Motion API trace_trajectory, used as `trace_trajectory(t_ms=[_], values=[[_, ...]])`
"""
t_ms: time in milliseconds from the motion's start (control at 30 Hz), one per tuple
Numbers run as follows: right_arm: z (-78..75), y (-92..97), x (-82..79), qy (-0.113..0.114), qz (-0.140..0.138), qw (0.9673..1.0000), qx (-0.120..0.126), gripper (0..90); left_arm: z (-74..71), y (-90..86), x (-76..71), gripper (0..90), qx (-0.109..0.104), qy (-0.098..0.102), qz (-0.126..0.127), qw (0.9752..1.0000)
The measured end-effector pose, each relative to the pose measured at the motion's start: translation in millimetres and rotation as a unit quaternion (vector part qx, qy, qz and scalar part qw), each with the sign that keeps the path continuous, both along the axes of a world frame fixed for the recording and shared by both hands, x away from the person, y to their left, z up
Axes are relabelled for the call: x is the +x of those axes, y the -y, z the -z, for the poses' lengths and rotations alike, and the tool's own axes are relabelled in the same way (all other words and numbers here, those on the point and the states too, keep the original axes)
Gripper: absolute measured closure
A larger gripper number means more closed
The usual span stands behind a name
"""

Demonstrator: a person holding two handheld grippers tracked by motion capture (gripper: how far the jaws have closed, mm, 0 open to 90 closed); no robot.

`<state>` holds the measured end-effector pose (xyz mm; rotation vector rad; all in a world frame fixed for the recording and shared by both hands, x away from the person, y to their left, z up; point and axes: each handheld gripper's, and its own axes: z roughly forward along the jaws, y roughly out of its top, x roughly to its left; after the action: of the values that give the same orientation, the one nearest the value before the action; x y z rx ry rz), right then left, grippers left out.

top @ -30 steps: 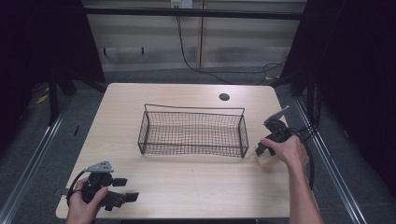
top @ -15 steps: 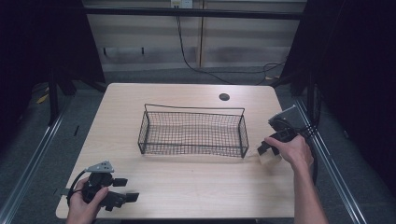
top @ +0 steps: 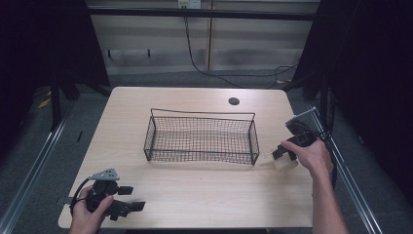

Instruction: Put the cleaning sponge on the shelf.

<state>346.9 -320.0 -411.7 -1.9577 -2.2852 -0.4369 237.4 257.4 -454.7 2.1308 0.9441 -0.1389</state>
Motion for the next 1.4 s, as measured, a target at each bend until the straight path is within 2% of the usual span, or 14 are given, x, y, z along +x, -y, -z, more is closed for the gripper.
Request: trace_trajectory(t_ms=[533,867,933,1300,1400], values=[[-17.9,7.3,-6.1,0.013,0.002,0.9998,0.012,29.1,0.1,0.5,-0.1,17.4,-0.001,-0.001,0.000,1.0000],[-30.4,10.9,-8.5,0.018,0.002,0.9995,0.024,29.2,0.3,0.2,0.0,17.4,0.000,0.001,-0.003,1.0000],[-34.0,11.2,-9.3,0.017,-0.003,0.9993,0.033,29.2,0.3,0.2,-0.1,17.4,0.000,0.001,-0.003,1.0000],[-49.6,5.9,-7.8,0.025,-0.008,0.9990,0.035,29.2,0.4,0.7,-0.1,17.4,-0.001,0.001,-0.003,1.0000],[-52.1,3.6,-6.5,0.028,-0.009,0.9991,0.029,29.2,0.4,0.8,-0.2,17.4,0.000,0.001,-0.003,1.0000]])
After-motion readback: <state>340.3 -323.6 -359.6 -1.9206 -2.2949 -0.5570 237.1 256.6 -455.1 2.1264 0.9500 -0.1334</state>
